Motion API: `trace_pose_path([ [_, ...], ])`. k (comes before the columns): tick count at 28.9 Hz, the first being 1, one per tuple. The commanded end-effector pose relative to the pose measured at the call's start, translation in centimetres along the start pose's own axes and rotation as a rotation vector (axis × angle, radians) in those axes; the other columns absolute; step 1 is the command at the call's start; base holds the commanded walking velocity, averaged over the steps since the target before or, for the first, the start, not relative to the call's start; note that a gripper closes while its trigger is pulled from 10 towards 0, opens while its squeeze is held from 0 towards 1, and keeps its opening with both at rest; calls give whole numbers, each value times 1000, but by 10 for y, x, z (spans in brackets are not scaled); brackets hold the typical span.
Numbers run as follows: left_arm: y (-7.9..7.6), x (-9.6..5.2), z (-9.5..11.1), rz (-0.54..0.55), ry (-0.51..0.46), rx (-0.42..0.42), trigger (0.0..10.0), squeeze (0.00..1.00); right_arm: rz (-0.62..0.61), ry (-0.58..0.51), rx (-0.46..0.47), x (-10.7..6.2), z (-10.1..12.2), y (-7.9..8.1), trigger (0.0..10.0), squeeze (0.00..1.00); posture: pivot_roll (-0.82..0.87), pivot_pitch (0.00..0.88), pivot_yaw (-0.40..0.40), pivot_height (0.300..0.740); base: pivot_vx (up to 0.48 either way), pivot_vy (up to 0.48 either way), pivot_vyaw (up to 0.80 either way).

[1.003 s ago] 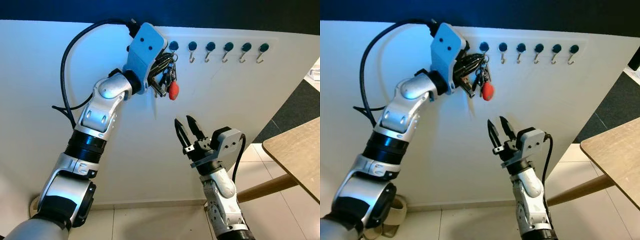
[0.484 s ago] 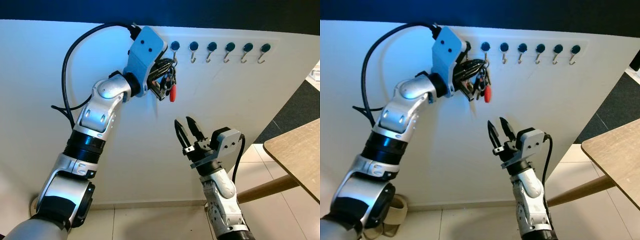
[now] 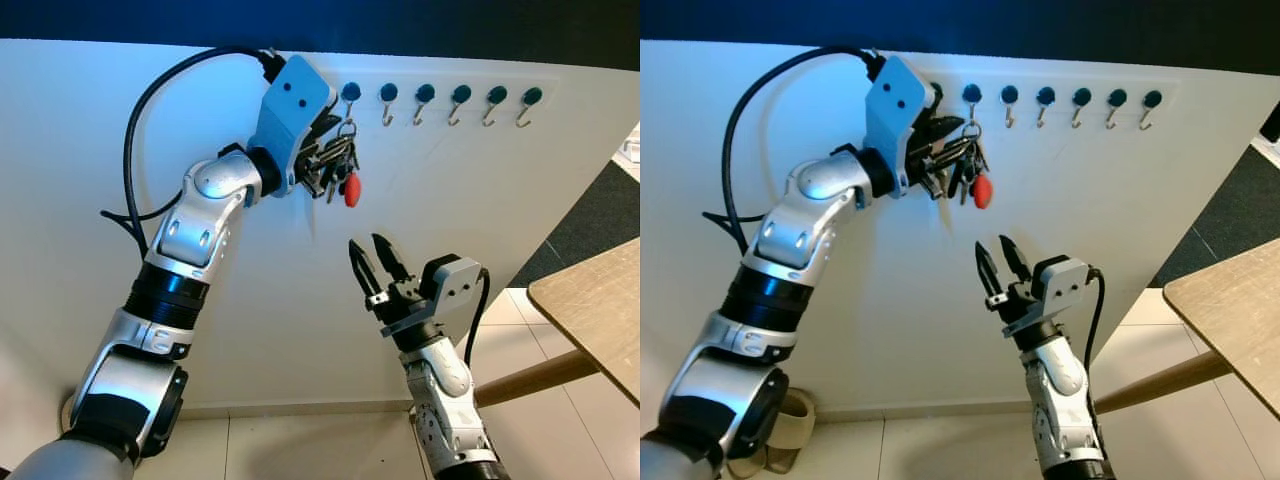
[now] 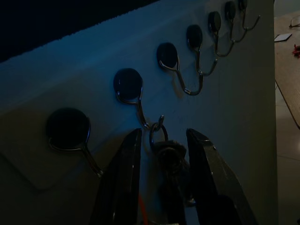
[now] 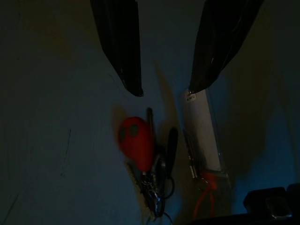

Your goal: Hang keys on a hook

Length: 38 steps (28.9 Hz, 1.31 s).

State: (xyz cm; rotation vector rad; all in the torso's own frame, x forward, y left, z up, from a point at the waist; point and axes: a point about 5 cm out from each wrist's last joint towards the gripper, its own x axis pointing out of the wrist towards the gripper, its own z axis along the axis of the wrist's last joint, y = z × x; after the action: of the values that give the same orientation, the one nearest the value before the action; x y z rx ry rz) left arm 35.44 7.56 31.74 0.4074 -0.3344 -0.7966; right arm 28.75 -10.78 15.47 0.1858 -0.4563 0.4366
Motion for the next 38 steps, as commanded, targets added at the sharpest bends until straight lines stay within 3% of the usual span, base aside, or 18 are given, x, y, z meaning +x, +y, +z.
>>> trace_pose_path([
  [1,2,-1,8,17,-42,-3,10000,0,-16,-3,11,-3,1,-2,10000,0,91,74,-50,740,0,0,0],
  [6,2,-2,14,5,-83,-65,10000,0,-18,-3,12,-2,1,-2,10000,0,93,75,-50,740,0,0,0],
  [13,-10,-12,8,-187,-49,-146,10000,0,-18,3,14,-3,0,-3,10000,0,93,77,-50,740,0,0,0],
  [16,-22,-30,7,-376,-83,-246,10000,0,-19,6,14,-4,-1,-4,10000,0,91,82,-51,740,0,0,0],
  [20,-28,-37,6,-439,-84,-266,10000,0,-19,8,14,-4,-1,-4,10000,0,90,84,-52,740,0,0,0],
  [21,-43,-53,-7,-543,3,-255,10000,0,-7,36,17,-6,-6,-3,10000,0,87,87,-47,740,0,0,0],
  [24,-49,-60,-14,-571,51,-243,10000,0,-1,51,19,-7,-8,-3,10000,0,87,87,-47,740,0,0,0],
  [27,-64,-81,-60,-510,274,-259,10000,0,41,244,37,-17,-36,1,10000,0,69,80,-49,740,0,0,0],
  [29,-67,-85,-66,-499,303,-263,10000,0,47,270,38,-19,-39,1,10000,0,69,80,-49,740,0,0,0],
  [30,-79,-98,-94,-448,384,-335,10000,0,55,312,28,-28,-48,0,10000,0,74,77,-65,740,0,0,0],
  [31,-79,-98,-94,-448,384,-335,10000,0,55,312,28,-28,-48,0,10000,0,74,77,-65,740,0,0,0],
  [33,-107,-127,-149,-302,534,-471,10000,0,47,399,23,-48,-64,-6,10000,0,67,78,-70,740,0,0,0],
  [34,-107,-127,-149,-302,534,-471,10000,0,47,399,23,-48,-64,-6,10000,0,67,78,-70,740,0,0,0],
  [36,-122,-149,-184,-119,627,-544,10000,0,28,465,15,-62,-75,-11,10000,0,63,78,-70,740,0,0,0],
  [38,-124,-153,-192,-61,647,-561,10000,0,21,482,13,-65,-78,-13,10000,0,63,78,-70,740,0,0,0],
])
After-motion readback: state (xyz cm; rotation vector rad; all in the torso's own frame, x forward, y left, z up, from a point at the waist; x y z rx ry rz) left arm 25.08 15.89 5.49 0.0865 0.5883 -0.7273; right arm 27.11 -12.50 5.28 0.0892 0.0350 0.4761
